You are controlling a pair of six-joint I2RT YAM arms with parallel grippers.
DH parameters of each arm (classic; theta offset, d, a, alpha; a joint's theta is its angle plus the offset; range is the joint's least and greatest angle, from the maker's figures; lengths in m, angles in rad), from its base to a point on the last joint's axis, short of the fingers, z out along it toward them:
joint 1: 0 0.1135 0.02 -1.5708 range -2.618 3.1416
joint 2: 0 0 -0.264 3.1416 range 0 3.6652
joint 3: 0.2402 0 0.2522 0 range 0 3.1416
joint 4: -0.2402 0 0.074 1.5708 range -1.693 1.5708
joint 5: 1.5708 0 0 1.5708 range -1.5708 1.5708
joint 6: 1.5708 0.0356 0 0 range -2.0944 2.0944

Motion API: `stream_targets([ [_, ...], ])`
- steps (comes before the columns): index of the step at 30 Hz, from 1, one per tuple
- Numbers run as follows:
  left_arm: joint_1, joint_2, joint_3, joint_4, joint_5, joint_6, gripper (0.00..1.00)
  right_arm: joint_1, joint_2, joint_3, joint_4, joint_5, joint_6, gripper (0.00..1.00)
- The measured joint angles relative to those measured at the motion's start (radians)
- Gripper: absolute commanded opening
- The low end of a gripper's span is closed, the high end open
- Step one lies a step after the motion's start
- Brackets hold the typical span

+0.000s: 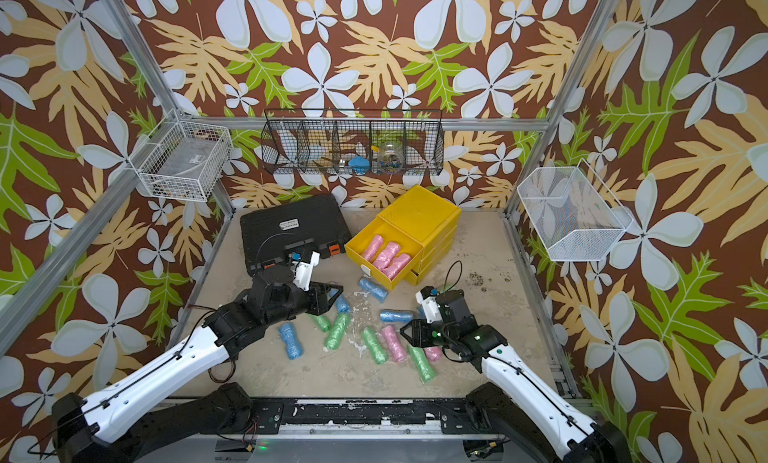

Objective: Sort the rolls of trash bags by color and place them into the drawer
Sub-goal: Pick up the roll of trash bags from the center of the board.

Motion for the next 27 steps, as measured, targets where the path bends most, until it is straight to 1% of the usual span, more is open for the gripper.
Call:
stream_targets([
  [4, 0.0, -0.046, -0.05, 0.014, 0.004, -0.031, 0.49, 0.051, 0.039, -0.04, 0.06, 0.018, 0.04, 0.59],
  [9, 0.0, -0.074, -0.064, 0.023, 0.004, -0.05, 0.5, 0.094, 0.085, -0.062, 0.137, 0.041, 0.066, 0.6],
  [15, 0.0, -0.081, -0.074, 0.03, 0.008, -0.062, 0.5, 0.108, 0.137, -0.082, 0.202, 0.087, 0.09, 0.59],
  [27, 0.0, -0.084, -0.1, 0.052, 0.03, -0.074, 0.5, 0.138, 0.195, -0.146, 0.309, 0.107, 0.116, 0.58],
])
